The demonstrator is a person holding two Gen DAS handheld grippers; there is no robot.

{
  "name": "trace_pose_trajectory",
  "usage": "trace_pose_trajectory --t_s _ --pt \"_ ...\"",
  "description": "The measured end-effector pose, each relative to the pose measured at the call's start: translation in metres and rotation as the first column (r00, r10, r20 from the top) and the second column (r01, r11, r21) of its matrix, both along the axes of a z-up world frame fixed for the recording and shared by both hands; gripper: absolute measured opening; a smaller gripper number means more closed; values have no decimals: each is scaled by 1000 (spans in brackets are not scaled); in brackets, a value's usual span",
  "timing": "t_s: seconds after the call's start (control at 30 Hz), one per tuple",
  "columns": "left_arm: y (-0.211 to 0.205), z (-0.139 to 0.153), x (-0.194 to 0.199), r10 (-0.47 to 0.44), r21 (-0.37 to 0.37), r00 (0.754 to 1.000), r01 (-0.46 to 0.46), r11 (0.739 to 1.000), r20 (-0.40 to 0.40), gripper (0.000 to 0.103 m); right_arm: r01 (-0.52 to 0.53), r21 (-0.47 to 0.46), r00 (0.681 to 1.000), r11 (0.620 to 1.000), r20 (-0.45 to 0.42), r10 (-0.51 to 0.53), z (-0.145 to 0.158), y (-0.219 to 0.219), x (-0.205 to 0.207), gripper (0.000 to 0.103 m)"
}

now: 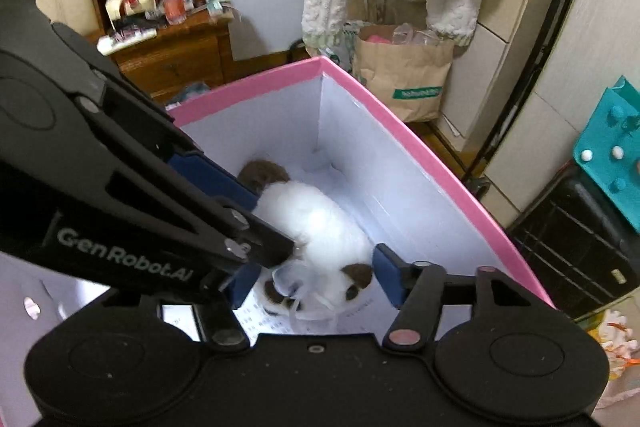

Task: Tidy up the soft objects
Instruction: 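Open the left gripper and lift it out of the pink box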

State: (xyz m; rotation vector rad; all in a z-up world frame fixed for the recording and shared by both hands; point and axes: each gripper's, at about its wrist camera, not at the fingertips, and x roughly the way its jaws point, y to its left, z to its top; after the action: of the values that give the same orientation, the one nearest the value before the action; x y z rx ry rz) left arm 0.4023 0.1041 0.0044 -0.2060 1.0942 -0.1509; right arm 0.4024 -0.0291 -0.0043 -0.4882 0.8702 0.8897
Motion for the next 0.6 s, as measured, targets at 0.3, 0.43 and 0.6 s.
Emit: trace_pose_trajectory --t_s 0.3,0.43,0.6 --pt "-6 -5 -5 2 25 999 -3 1000 32 27 66 -28 994 997 -88 -68 0 -3 5 50" --pt "-2 5 -10 4 32 997 -7 999 80 27 97 83 994 992 -67 -92 1 -12 0 49" --pt "2 14 -21 -11 26 995 8 1000 96 30 118 137 993 983 -35 -115 17 -27 -10 50"
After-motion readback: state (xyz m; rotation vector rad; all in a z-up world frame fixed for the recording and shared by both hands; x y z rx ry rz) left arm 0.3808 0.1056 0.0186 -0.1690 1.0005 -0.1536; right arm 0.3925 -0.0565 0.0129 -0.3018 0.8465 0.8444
